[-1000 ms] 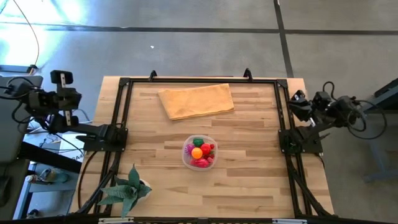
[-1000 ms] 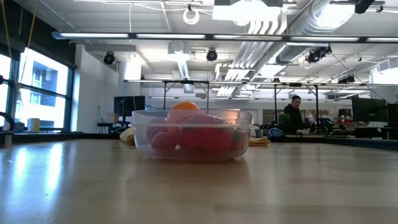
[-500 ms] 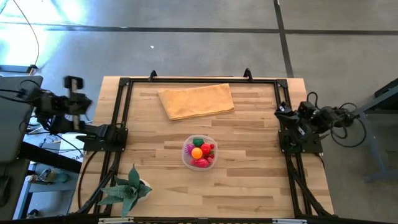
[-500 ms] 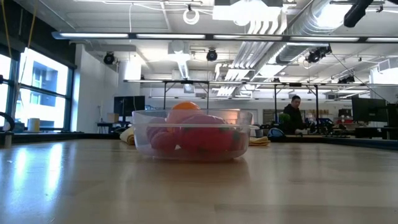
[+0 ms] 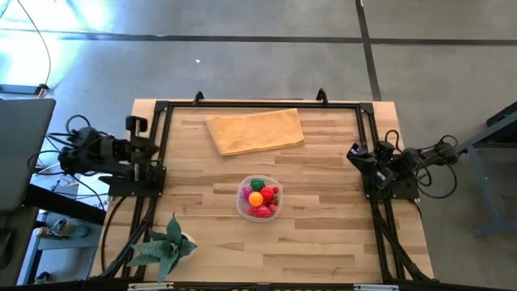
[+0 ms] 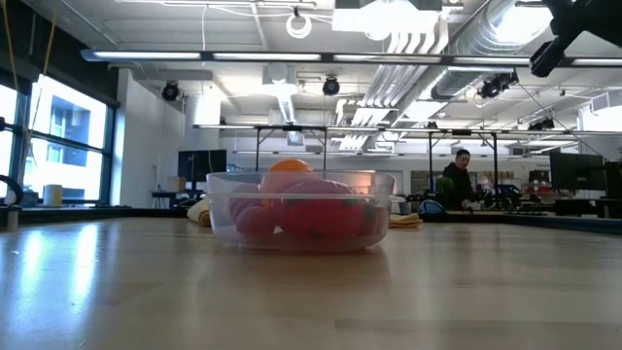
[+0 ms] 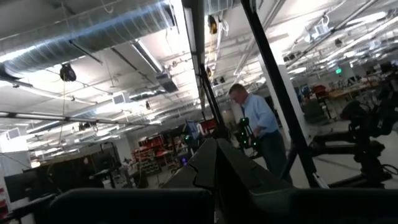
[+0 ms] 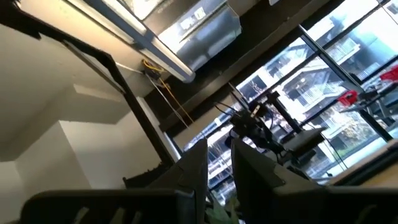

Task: Pick and placing Produce into tupperware
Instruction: Return to Home Position

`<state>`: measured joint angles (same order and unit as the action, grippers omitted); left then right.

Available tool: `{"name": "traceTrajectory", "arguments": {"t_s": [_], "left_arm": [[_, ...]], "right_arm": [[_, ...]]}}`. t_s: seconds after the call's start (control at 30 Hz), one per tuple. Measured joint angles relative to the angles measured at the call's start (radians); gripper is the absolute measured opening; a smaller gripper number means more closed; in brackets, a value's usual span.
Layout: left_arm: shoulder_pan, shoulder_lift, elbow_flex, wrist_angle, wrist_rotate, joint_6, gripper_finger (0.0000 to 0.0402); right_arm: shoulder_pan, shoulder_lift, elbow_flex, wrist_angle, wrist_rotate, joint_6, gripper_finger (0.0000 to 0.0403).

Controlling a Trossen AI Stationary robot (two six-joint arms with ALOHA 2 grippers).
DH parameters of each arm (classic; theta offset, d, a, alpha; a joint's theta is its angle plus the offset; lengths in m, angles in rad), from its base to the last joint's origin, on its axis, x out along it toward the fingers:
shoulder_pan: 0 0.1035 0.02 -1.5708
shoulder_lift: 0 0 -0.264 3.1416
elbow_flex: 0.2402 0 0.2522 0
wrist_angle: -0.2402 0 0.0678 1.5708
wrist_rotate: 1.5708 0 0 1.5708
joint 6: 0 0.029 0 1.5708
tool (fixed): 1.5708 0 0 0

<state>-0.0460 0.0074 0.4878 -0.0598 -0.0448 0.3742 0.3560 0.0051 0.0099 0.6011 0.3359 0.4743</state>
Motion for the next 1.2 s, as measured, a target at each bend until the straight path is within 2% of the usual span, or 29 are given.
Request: {"name": "traceTrajectory", "arguments": {"t_s": [0.47,0.7,1.2], "left_arm": [[0.0,-0.001,-0.204,0.215,0.002,-0.057,0.0003],[0.0,-0.001,-0.33,0.376,0.011,-0.07,0.0003],[0.0,-0.001,-0.448,0.417,0.011,-0.196,0.0003]], "right_arm": [[0.0,0.0,0.0,-0.119,0.004,0.062,0.0061],[0.0,0.0,-0.001,-0.152,0.008,0.072,0.0061],[0.0,0.0,-0.001,-0.402,0.008,0.156,0.0061]]}}
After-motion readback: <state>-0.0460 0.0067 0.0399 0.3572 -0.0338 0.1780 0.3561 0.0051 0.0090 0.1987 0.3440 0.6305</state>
